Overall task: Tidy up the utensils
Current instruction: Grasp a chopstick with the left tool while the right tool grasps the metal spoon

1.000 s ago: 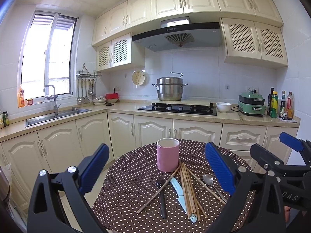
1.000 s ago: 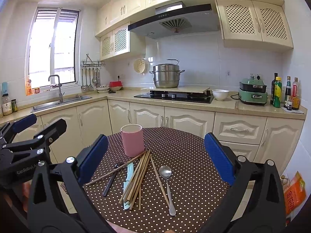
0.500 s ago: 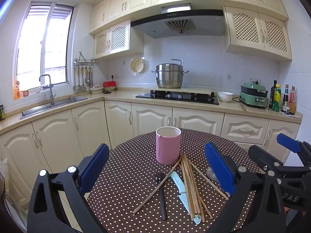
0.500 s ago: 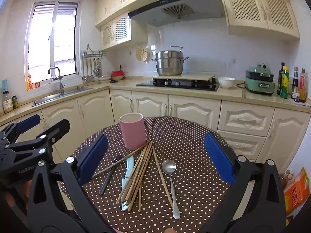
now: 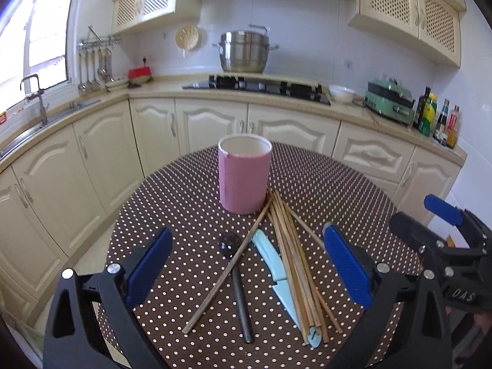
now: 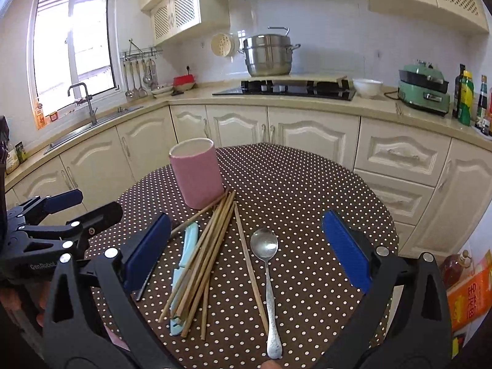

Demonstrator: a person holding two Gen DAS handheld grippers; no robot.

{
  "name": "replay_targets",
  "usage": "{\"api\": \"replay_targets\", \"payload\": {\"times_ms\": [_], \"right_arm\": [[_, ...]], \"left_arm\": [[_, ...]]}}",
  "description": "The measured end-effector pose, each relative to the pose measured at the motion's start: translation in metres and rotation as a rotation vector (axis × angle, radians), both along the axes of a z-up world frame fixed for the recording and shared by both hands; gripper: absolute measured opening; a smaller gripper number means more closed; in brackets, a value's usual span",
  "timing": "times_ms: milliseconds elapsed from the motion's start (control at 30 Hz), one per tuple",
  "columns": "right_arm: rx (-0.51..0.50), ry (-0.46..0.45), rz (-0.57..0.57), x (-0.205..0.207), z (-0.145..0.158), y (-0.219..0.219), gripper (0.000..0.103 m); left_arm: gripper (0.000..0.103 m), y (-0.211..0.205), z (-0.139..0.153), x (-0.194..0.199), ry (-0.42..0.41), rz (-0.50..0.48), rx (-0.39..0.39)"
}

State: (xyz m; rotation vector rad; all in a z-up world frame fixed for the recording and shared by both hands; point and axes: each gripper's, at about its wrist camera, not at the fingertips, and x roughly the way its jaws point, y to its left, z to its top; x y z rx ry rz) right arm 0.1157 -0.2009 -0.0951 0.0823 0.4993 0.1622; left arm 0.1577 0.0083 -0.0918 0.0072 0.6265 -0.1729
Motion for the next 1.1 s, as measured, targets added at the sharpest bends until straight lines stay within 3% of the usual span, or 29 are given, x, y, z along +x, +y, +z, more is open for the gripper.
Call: {"api": "replay_targets", "payload": {"times_ms": [100, 167, 267, 367, 500, 700, 933, 1100], "right_arm": [[-0.015, 0.027, -0.004, 0.013, -0.009, -0.007, 0.097], [-0.043, 0.051, -0.013, 0.024, -0.016, -0.012, 0.097], [-0.059, 0.085, -0.040, 0.037, -0.026, -0.023, 0.097], [-0.066, 0.120, -0.055, 0.048, -0.033, -0.033, 0.097], [-0.088, 0.164, -0.057, 0.063, -0.040, -0.043, 0.097], [-0.072, 0.216, -0.054, 0.074, -0.049, -0.056, 0.097], [-0.066, 0.253, -0.052, 0.080, -0.060, -0.061, 0.097], [-0.060, 0.259, -0.049, 0.079, -0.063, -0.061, 0.097]], "left_arm": [[0.094, 0.007, -0.010, 0.021, 0.094, -0.095, -0.039], [0.074, 0.012, -0.017, 0.033, 0.139, -0.137, -0.065], [0.056, 0.019, -0.037, 0.057, 0.234, -0.137, -0.072], [0.049, 0.018, -0.054, 0.075, 0.302, -0.159, -0.048], [0.047, -0.008, -0.073, 0.103, 0.365, -0.196, 0.112], [0.046, -0.032, -0.093, 0.140, 0.422, -0.193, 0.226], [0.024, -0.035, -0.099, 0.153, 0.444, -0.199, 0.231], [0.024, -0.028, -0.089, 0.144, 0.442, -0.204, 0.208]]}}
